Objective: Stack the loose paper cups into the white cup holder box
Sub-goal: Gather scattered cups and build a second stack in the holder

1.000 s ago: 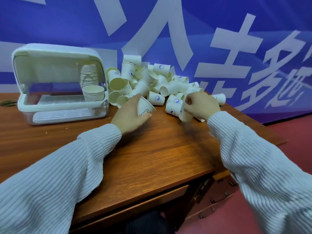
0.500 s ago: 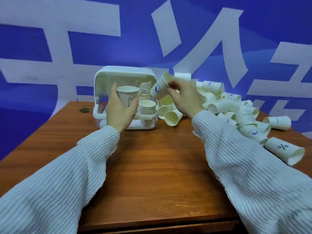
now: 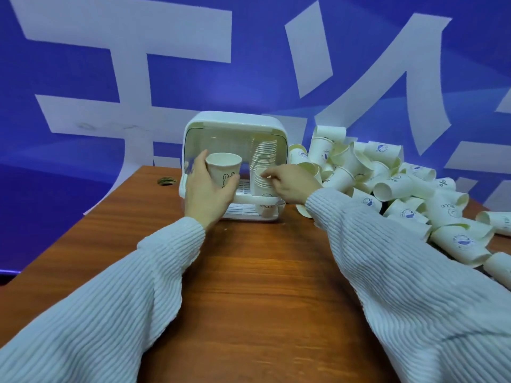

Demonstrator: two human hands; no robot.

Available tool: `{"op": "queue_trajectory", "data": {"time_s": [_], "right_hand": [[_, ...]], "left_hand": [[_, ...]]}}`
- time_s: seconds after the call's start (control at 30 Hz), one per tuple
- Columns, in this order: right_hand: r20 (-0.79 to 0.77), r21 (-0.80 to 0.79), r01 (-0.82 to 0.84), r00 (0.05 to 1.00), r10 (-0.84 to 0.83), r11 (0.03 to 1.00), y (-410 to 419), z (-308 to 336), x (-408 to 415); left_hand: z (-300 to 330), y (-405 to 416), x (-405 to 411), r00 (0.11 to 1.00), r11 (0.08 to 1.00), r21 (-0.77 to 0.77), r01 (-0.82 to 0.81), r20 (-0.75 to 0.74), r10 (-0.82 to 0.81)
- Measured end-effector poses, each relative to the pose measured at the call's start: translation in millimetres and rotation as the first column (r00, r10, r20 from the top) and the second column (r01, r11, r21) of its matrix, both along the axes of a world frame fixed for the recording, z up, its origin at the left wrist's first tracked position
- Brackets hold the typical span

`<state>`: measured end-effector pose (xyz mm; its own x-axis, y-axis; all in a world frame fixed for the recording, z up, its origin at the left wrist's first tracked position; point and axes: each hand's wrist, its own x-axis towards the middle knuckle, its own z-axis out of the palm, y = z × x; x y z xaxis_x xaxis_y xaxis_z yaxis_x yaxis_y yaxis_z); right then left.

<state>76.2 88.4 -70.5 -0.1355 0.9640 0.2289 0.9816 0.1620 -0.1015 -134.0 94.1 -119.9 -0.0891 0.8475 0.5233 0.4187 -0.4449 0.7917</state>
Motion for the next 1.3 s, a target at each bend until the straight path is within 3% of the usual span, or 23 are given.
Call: {"op": "queue_trajectory", "data": {"time_s": [0.1, 0.2, 0.3, 0.43, 0.6, 0.7, 0.93, 1.13, 1.23, 1.3], "right_hand": [[0.074, -0.003, -0.028, 0.997, 0.029, 1.0, -3.2, -14.6, -0.6], [0.023, 0.015, -0.046, 0.999, 0.046, 0.999, -3.1, -19.2, 1.9], [-0.157, 0.062, -0.059, 0.985, 0.068, 0.996, -5.9, -19.5, 5.3], [-0.389, 0.23, 0.063, 0.921, 0.032, 0.971, -16.2, -24.1, 15.1], [-0.443, 0.314, 0.129, 0.896, 0.026, 0.941, -27.1, -23.4, 38.5], [-0.459, 0.307, 0.146, 0.888, 0.012, 0.94, -35.2, -26.0, 52.8], [-0.477, 0.284, 0.188, 0.878, -0.031, 0.94, -42.7, -34.7, 79.8], [-0.437, 0.233, 0.23, 0.893, -0.11, 0.945, -44.6, -45.2, 87.0], [-0.287, 0.174, 0.269, 0.934, -0.213, 0.947, -41.9, -56.9, 94.1], [-0.157, 0.122, 0.276, 0.954, -0.256, 0.953, -39.6, -64.2, 99.2]], "left_hand": [[-0.1, 1.0, 8.0, 1.0, 1.0, 0.002, 0.025, 0.011, -0.025], [0.9, 3.5, 16.1, 0.998, 0.998, 0.018, 0.063, 0.009, -0.063], [9.5, 3.8, 27.8, 0.996, 0.995, 0.033, 0.089, 0.027, -0.09], [26.6, 10.2, 45.9, 0.992, 0.992, 0.076, 0.096, 0.071, -0.101], [40.2, 23.7, 72.9, 0.991, 0.984, 0.114, 0.137, -0.012, -0.136], [40.0, 31.1, 83.7, 0.974, 0.98, 0.071, 0.188, -0.138, -0.177], [25.4, 39.5, 93.5, 0.842, 0.978, -0.2, 0.067, -0.515, -0.163], [18.1, 37.9, 90.5, 0.78, 0.969, -0.247, 0.018, -0.603, -0.168], [19.7, 39.3, 90.0, 0.764, 0.959, -0.28, 0.03, -0.612, -0.203], [14.7, 37.8, 88.7, 0.791, 0.984, -0.174, 0.03, -0.598, -0.13]]}}
